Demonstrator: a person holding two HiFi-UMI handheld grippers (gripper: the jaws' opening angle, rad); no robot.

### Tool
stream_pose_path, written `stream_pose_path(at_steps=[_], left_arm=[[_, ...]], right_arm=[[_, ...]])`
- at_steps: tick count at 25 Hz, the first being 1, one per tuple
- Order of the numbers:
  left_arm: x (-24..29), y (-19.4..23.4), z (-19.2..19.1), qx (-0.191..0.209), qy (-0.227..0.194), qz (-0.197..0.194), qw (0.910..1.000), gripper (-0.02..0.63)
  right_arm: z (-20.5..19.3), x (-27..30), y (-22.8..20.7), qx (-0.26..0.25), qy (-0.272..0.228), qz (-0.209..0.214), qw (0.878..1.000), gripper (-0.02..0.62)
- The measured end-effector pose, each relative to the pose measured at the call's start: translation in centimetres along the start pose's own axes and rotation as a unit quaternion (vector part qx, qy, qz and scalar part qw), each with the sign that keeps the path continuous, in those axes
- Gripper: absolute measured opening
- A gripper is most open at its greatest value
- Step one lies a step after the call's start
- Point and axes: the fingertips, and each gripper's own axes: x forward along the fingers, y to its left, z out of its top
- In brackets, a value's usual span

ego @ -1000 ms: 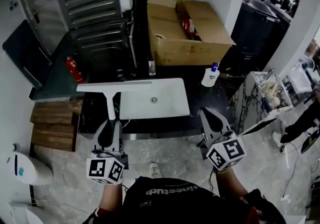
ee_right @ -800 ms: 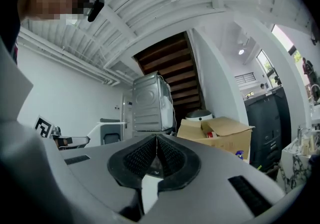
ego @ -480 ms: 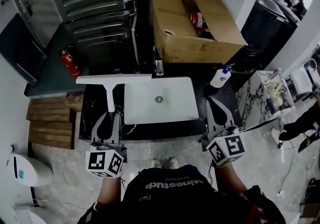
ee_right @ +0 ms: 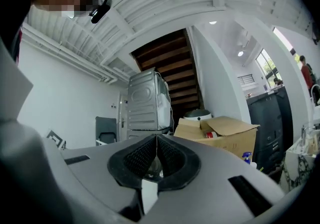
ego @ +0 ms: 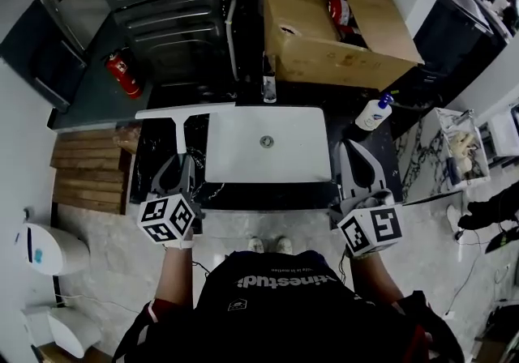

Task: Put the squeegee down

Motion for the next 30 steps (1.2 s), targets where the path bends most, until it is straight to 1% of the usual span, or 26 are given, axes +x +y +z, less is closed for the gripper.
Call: stream_pose_path(at_steps=[3, 5, 7, 10, 13, 18, 22, 26, 28, 30], left_arm=[[1.9, 2.4, -3.8, -0.025, 0.054, 0.017, 0.9981, 0.103], [3.1, 3.7, -6.4, -0.041, 0.088, 0.025, 0.9950, 0.103], [4.0, 4.7, -9.0, -0.056, 0.126, 0.029, 0.9900, 0.103], [5.1, 5.9, -12.2, -0.065, 0.180, 0.034, 0.9810, 0.103], [5.7, 6.8, -14.3, -0.067, 0.214, 0.043, 0.9736, 0.103], [6.2, 8.1, -17.0, -0.068, 0.248, 0.061, 0.9644, 0.103], [6.3, 8.7, -18.7, -0.080, 0.260, 0.070, 0.9598, 0.103], [5.9, 9.2, -19.7, -0.080, 0.278, 0.084, 0.9535, 0.106], [5.8, 9.3, -19.4, -0.073, 0.277, 0.086, 0.9542, 0.110], [5.6, 9.6, -18.8, -0.063, 0.271, 0.091, 0.9563, 0.145]], right_arm=[[-1.5, 0.5, 1.1, 0.008, 0.008, 0.014, 1.000, 0.040], [-2.5, 0.9, 1.8, 0.013, 0.016, 0.023, 1.000, 0.040], [-2.9, 1.4, 2.2, 0.015, 0.021, 0.029, 0.999, 0.040], [-2.7, 2.1, 2.3, 0.010, 0.020, 0.032, 0.999, 0.040], [-2.7, 2.6, 2.1, 0.008, 0.022, 0.032, 0.999, 0.040], [-3.8, 3.3, 2.3, 0.014, 0.036, 0.038, 0.999, 0.040], [-4.2, 3.9, 2.5, 0.016, 0.040, 0.043, 0.998, 0.040], [-3.9, 4.1, 2.6, 0.016, 0.040, 0.046, 0.998, 0.040], [-3.8, 4.2, 2.6, 0.017, 0.039, 0.048, 0.998, 0.040], [-3.8, 4.2, 2.6, 0.019, 0.037, 0.049, 0.998, 0.040]])
